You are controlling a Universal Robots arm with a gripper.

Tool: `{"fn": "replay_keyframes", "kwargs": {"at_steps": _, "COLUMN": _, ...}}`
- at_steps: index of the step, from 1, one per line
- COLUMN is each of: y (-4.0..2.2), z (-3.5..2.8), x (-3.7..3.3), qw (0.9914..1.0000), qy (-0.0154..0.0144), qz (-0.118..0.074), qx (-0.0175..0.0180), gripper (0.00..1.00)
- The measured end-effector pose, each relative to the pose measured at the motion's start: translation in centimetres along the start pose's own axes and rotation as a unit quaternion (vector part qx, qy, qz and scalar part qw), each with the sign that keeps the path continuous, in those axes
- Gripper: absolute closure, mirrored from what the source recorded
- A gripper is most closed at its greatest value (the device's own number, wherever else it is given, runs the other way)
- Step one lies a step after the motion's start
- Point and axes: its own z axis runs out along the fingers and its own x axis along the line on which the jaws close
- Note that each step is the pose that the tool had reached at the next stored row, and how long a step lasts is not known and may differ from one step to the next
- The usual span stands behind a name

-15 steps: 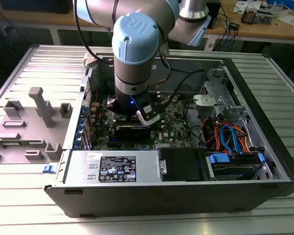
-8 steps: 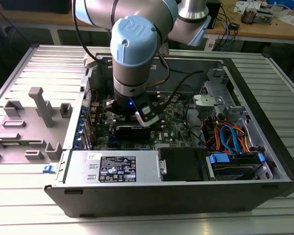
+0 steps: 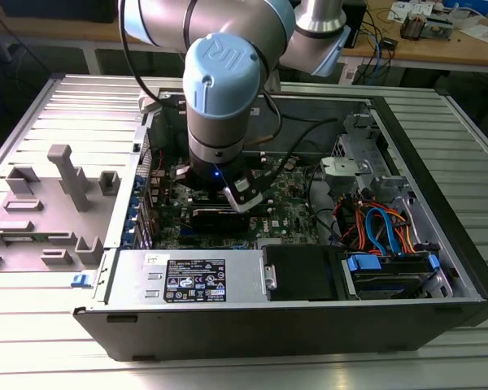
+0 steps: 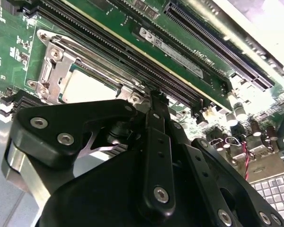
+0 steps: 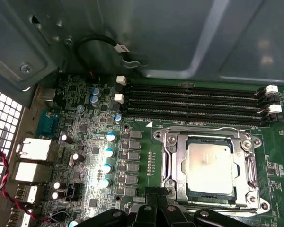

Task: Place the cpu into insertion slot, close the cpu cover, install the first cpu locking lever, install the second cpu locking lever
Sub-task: 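Install the second cpu locking lever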

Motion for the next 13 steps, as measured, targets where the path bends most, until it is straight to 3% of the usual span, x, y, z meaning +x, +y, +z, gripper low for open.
{"fn": "replay_keyframes", "kwargs": {"at_steps": 2, "y": -0.04, "z": 0.14, "x": 0.00, "qw": 1.00000, "qy": -0.0002, "qz": 0.000, "qx": -0.0012, "gripper": 0.89}}
{"fn": "replay_keyframes", "kwargs": {"at_steps": 5, "y": -0.07, "z": 0.20, "x": -0.01, "qw": 1.00000, "qy": 0.0001, "qz": 0.000, "qx": 0.0002, "gripper": 0.89}}
{"fn": "replay_keyframes", "kwargs": {"at_steps": 7, "y": -0.06, "z": 0.20, "x": -0.01, "qw": 0.99999, "qy": 0.0003, "qz": 0.000, "qx": 0.0043, "gripper": 0.89}}
{"fn": "replay_keyframes", "kwargs": {"at_steps": 9, "y": -0.04, "z": 0.20, "x": -0.01, "qw": 0.99993, "qy": 0.0008, "qz": 0.000, "qx": 0.0117, "gripper": 0.89}}
{"fn": "replay_keyframes", "kwargs": {"at_steps": 13, "y": 0.04, "z": -0.16, "x": 0.00, "qw": 0.99990, "qy": 0.0009, "qz": 0.001, "qx": 0.0138, "gripper": 0.89}}
